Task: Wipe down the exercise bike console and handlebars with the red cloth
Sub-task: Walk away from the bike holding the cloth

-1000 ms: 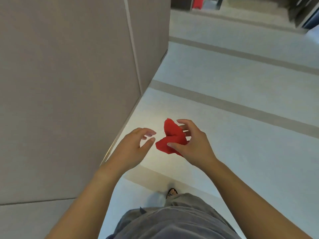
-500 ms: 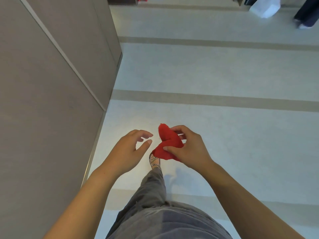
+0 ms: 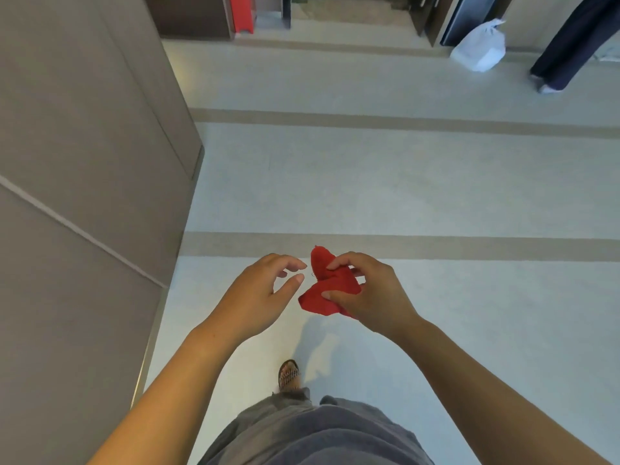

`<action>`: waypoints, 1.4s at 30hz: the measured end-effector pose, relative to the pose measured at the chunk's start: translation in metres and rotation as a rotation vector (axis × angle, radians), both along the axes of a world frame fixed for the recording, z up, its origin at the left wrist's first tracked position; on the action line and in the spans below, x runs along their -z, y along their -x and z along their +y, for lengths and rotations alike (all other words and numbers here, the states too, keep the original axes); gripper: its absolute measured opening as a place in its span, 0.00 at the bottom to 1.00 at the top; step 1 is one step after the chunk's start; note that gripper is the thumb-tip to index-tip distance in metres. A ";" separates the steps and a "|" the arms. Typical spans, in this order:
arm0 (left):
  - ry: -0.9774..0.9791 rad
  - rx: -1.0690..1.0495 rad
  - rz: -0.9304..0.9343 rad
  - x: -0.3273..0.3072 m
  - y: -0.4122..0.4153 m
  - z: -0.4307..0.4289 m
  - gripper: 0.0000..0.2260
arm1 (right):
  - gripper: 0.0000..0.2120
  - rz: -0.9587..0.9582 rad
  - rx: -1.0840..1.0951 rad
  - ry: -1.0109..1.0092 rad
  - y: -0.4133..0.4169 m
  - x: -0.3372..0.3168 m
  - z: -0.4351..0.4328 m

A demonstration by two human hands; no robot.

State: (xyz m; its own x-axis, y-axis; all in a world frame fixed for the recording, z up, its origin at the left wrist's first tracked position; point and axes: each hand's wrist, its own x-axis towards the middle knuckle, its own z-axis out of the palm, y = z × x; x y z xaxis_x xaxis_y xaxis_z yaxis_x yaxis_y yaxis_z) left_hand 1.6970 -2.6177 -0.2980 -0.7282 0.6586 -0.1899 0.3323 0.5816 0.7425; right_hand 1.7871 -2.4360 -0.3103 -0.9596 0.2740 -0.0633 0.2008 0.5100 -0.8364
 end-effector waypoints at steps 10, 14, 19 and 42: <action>-0.010 0.161 0.043 -0.010 0.145 0.160 0.10 | 0.16 0.131 0.201 -0.048 0.119 -0.002 0.138; -0.014 0.194 0.073 -0.007 0.206 0.247 0.10 | 0.13 0.135 0.258 -0.090 0.172 0.002 0.222; -0.004 0.225 0.047 -0.016 0.270 0.362 0.09 | 0.11 0.082 0.233 -0.217 0.228 -0.008 0.336; -0.010 0.348 0.042 -0.009 0.603 0.752 0.10 | 0.10 0.126 0.364 -0.232 0.552 -0.010 0.716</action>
